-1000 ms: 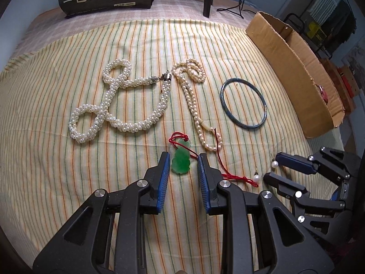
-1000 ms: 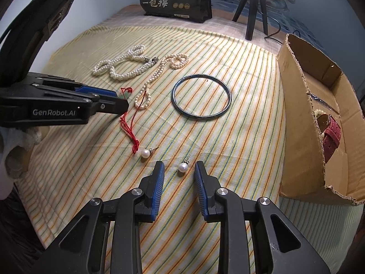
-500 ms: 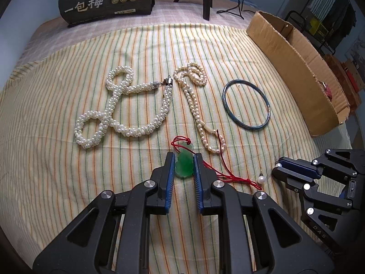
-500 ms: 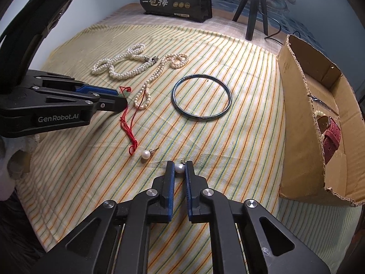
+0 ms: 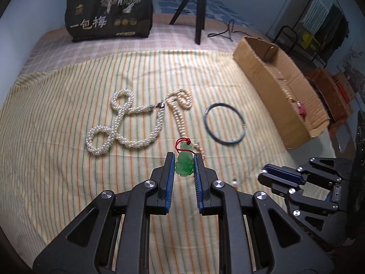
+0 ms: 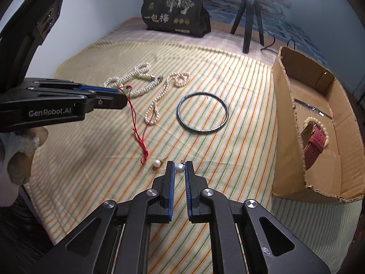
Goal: Organize jewelry
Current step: 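Grasp the jade pendant with the left tool while the right tool grasps the pearl earring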
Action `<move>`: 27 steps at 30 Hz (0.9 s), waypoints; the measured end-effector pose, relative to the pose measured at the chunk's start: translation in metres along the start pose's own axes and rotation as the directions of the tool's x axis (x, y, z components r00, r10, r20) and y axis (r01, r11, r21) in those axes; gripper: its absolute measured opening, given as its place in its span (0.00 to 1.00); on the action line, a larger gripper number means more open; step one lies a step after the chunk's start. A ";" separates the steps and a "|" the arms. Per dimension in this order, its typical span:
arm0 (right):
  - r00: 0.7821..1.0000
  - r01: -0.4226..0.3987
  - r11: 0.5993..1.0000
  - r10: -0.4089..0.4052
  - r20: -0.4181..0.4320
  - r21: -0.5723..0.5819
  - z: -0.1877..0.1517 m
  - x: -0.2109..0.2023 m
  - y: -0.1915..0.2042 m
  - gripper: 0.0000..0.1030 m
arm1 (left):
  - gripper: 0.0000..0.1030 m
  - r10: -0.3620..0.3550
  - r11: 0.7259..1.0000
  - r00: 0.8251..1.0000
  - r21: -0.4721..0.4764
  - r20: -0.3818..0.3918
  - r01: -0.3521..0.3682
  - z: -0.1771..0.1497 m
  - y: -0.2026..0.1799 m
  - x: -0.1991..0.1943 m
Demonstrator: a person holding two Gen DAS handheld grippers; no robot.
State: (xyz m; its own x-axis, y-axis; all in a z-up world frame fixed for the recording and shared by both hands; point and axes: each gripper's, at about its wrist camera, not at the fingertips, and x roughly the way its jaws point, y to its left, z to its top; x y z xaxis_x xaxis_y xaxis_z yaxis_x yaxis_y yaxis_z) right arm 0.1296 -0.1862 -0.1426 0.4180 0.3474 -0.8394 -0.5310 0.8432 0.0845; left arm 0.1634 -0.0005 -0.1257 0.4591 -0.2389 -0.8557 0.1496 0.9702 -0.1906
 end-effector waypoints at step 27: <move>0.983 0.041 0.995 -0.057 0.175 0.096 0.014 -0.073 -0.036 0.07 | 0.14 -0.104 0.994 0.982 -0.011 0.159 0.107 0.035 -0.042 -0.063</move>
State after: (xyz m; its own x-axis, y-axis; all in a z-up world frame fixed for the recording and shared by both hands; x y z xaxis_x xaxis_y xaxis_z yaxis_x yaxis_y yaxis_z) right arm 0.1280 -0.2360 -0.0770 0.5701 0.3652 -0.7360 -0.4405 0.8920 0.1014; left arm 0.1591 -0.0279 -0.0470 0.5741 -0.3415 -0.7442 0.1877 0.9396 -0.2863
